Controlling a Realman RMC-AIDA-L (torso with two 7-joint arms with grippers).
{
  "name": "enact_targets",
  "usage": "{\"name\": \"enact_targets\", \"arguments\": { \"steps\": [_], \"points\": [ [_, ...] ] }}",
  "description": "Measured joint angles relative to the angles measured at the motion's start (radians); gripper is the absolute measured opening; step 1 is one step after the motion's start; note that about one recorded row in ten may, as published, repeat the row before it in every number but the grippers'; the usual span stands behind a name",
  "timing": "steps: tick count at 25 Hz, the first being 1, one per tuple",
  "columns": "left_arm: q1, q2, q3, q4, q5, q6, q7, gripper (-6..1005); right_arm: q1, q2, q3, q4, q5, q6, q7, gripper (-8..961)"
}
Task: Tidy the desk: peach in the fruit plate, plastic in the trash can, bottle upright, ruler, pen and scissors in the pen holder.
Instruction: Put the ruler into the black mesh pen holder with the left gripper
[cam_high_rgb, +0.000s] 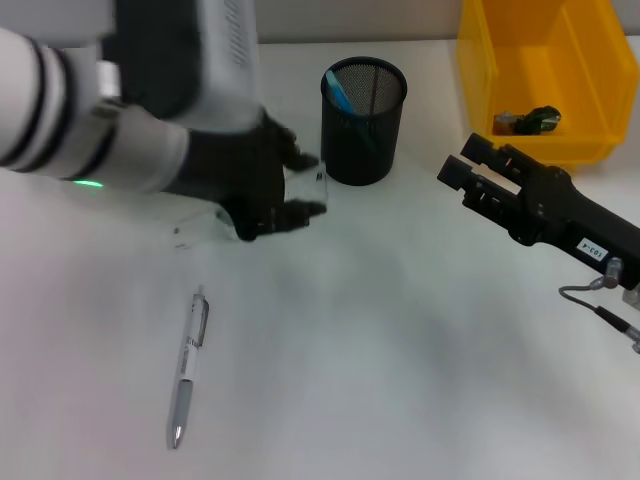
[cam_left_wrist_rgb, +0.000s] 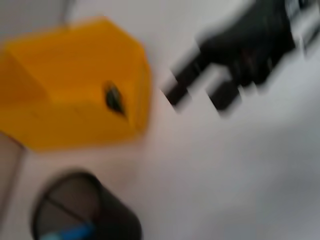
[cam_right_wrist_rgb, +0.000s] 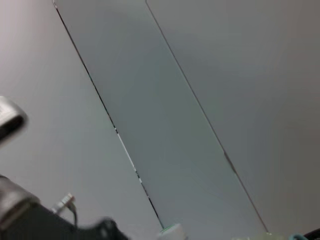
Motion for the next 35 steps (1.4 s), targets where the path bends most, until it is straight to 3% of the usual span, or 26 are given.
{"name": "enact_targets", "arguments": {
  "steps": [8,14,22,30,35],
  "points": [
    [0.166,0.002,-0.078,0.02,-0.334,-0.183,0.13,384,-0.036,-0.002,-0.007,-0.034,-0.005,-0.018,0.0,685],
    [0.212,-0.001,-0.052,-0.025,-0.534,-0.319,0.23,384,-0.061,-0.002,-0.006,-0.037,-0.007,-0.012,-0.017,685],
    [0.178,-0.002,0.054,-0.148,-0.713,-0.588,0.327,385,-0.093,0.0,-0.013,-0.017,-0.011,-0.013,-0.03,685],
    [0.101,-0.004,0.172,-0.233,-0.804,-0.779,0.361,385,-0.107,0.002,-0.014,0.008,-0.013,-0.015,-0.03,685],
    [0.039,-0.007,0.219,-0.334,-0.939,-0.876,0.432,385,-0.105,0.003,-0.02,0.021,-0.013,-0.017,-0.03,685]
  ]
}}
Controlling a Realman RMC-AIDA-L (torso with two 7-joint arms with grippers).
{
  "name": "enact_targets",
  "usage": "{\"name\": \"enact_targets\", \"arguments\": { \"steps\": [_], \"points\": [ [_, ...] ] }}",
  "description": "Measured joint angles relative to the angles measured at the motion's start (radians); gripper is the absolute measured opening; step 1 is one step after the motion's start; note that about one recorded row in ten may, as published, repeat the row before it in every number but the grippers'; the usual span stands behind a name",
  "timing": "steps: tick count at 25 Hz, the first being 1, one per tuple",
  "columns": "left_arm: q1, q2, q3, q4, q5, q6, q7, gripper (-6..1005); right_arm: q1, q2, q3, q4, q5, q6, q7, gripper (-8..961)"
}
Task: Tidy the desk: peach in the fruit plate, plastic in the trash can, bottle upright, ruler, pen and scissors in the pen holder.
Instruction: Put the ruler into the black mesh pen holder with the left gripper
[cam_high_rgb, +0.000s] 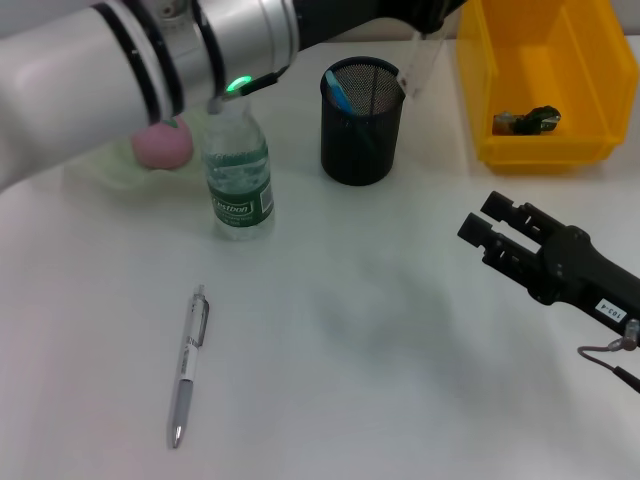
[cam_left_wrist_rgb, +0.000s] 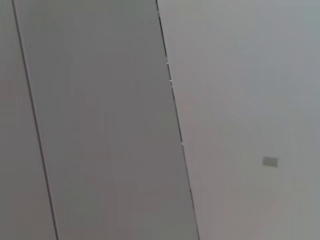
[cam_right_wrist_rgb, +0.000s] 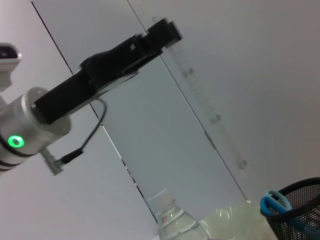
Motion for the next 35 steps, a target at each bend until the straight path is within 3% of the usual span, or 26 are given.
{"name": "enact_targets", "arguments": {
  "steps": [8,19,35],
  "points": [
    [-0.089,-0.001,0.069,-0.188,-0.288,-0.129,0.314,384,0.009,0.002,-0.033,0.01,0.0,-0.003,0.0,685],
    [-0.18,-0.001,0.061,-0.443,-0.687,-0.113,0.706,384,0.011,0.003,-0.032,0.03,0.002,-0.01,0.001,685],
    [-0.201,-0.001,0.057,-0.622,-0.891,-0.005,0.904,385,0.031,0.003,-0.024,0.041,0.008,-0.005,0.001,686]
  ]
}}
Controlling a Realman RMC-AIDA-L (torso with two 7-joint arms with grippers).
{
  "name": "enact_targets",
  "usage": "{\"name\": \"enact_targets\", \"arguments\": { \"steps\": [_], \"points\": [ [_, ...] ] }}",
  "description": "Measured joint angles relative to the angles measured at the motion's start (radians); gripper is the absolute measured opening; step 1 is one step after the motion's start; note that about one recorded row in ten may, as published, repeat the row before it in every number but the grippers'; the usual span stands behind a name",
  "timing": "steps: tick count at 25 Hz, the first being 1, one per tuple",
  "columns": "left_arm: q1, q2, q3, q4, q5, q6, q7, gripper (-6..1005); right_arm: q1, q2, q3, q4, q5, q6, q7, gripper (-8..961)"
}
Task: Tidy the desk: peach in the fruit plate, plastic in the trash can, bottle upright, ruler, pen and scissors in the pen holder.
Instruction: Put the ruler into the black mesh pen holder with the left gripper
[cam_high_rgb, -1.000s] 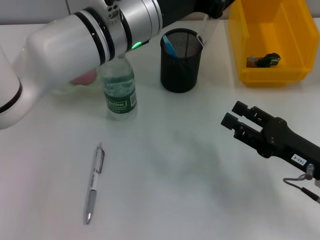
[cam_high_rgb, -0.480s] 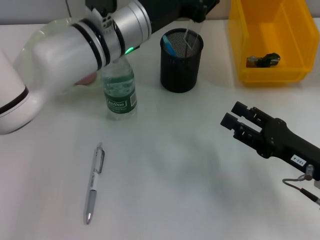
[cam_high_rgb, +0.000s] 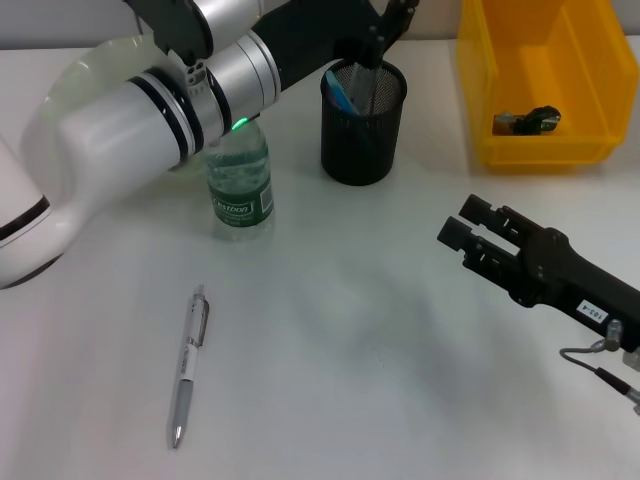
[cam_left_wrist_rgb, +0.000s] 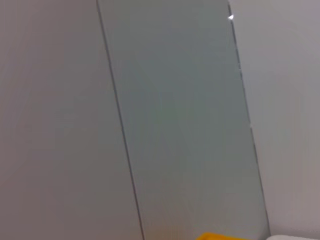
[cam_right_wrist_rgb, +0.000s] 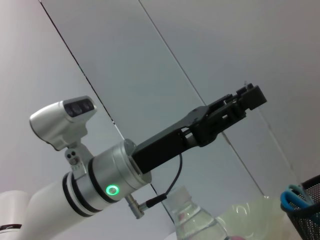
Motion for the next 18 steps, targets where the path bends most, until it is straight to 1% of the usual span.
{"name": "enact_targets", "arguments": {
  "steps": [2,5,18],
  "points": [
    [-0.008,0.0,-0.001,-0.021,-0.043,0.014,0.022,385,0.006,0.0,-0.003,0.001,0.0,0.002,0.0,686],
    [-0.01,0.0,-0.001,-0.03,-0.063,0.029,0.035,384,0.007,0.0,-0.002,0.001,0.0,0.003,0.0,686],
    [-0.018,0.0,0.027,-0.046,-0.063,0.064,0.037,385,0.006,0.0,-0.003,0.001,0.0,0.003,0.0,686]
  ]
}}
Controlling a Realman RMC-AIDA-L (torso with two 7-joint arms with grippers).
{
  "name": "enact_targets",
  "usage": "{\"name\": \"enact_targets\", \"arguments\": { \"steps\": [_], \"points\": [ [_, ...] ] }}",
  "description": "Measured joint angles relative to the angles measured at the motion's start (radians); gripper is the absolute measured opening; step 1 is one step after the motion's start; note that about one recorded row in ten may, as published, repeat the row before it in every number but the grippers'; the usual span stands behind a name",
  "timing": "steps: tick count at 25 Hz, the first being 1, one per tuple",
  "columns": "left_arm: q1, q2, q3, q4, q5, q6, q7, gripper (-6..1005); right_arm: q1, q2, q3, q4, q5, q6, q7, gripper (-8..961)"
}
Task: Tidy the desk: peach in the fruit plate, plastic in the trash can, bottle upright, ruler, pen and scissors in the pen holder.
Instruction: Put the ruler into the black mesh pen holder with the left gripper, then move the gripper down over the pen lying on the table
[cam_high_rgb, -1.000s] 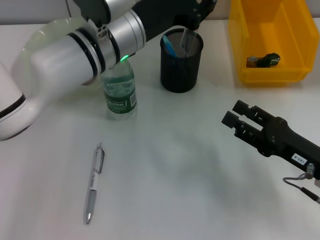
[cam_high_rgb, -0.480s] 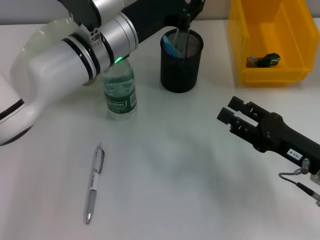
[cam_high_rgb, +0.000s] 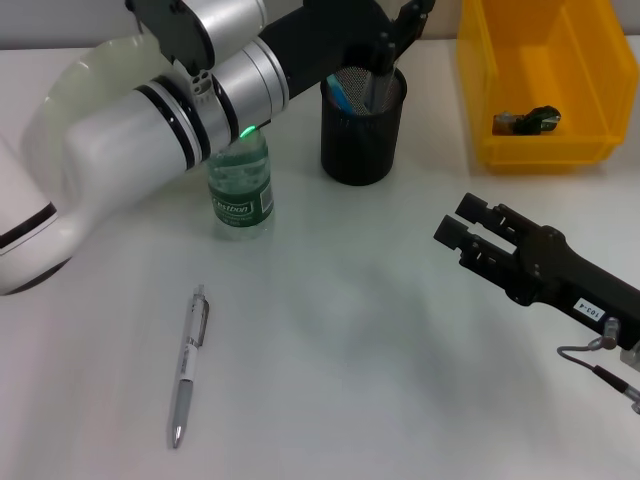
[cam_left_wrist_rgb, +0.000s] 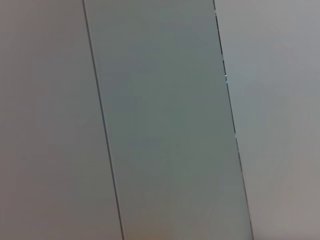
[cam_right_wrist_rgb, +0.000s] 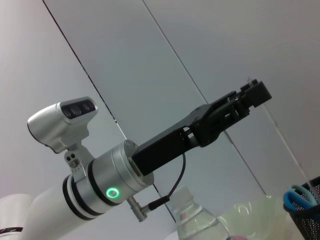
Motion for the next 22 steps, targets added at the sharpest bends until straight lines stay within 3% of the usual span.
{"name": "enact_targets", "arguments": {
  "steps": [2,15,22],
  "points": [
    [-0.006,0.0,0.0,-0.003,-0.003,-0.001,-0.009,385,-0.001,0.0,0.0,0.001,0.0,-0.001,0.0,686],
    [0.004,0.0,0.0,-0.002,-0.007,0.012,-0.008,692,-0.005,0.0,-0.005,0.01,0.0,-0.008,0.0,686],
    [0.096,0.008,0.0,0.084,0.009,0.073,-0.08,764,-0.009,0.0,-0.005,0.011,-0.002,-0.009,0.0,686]
  ]
}}
